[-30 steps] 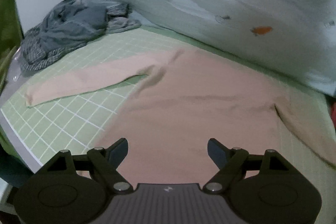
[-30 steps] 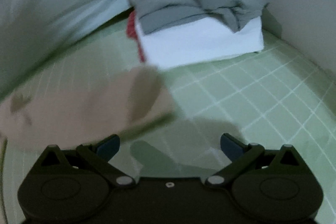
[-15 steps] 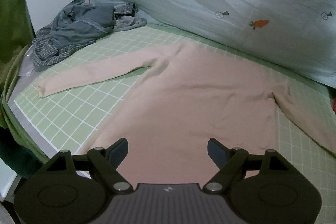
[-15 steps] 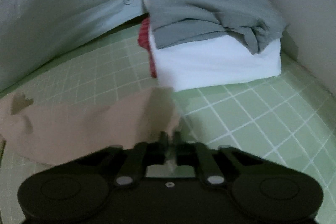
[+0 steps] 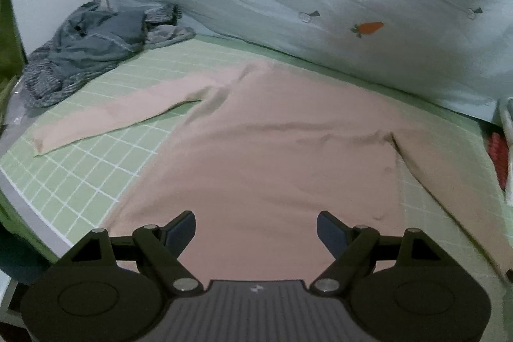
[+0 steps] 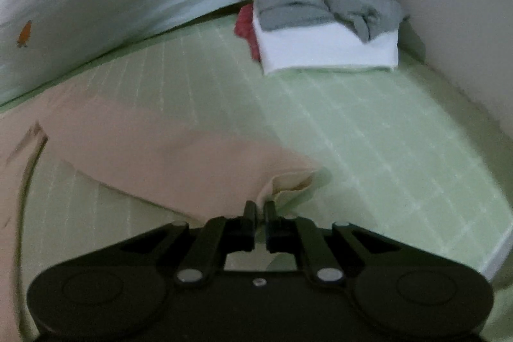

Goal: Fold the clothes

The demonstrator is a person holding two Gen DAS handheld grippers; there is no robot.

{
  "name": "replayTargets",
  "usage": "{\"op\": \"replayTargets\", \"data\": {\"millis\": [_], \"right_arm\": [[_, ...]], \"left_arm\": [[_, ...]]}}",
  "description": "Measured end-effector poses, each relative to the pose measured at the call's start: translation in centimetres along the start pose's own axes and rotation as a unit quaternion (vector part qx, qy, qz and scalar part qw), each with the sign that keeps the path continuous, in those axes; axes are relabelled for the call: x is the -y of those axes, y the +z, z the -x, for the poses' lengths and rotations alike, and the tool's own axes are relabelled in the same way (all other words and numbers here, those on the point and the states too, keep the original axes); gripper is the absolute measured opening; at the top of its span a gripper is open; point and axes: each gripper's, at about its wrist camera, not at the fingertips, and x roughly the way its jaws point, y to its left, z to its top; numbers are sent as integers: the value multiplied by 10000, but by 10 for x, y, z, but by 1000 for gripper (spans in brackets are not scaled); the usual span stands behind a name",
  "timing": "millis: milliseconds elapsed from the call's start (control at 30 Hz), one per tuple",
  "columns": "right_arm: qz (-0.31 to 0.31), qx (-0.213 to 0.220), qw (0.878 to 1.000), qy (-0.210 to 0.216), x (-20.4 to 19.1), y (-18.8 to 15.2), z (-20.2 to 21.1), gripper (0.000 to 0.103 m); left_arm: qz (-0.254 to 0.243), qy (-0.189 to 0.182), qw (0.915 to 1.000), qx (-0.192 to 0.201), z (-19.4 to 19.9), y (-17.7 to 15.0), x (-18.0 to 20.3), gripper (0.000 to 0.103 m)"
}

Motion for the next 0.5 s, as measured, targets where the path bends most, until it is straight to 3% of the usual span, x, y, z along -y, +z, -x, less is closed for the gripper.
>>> {"op": "replayTargets", "data": {"millis": [233,500], "right_arm": [[39,-76,9999,60,-21,-28,22,6],[-385,-44,9982,-468,-45,-42,32,6]], "left_arm": [[-84,-114,9999,16,-3,1,-18,83],[-13,-127,9998,-157,-25,24,-83,83]]}}
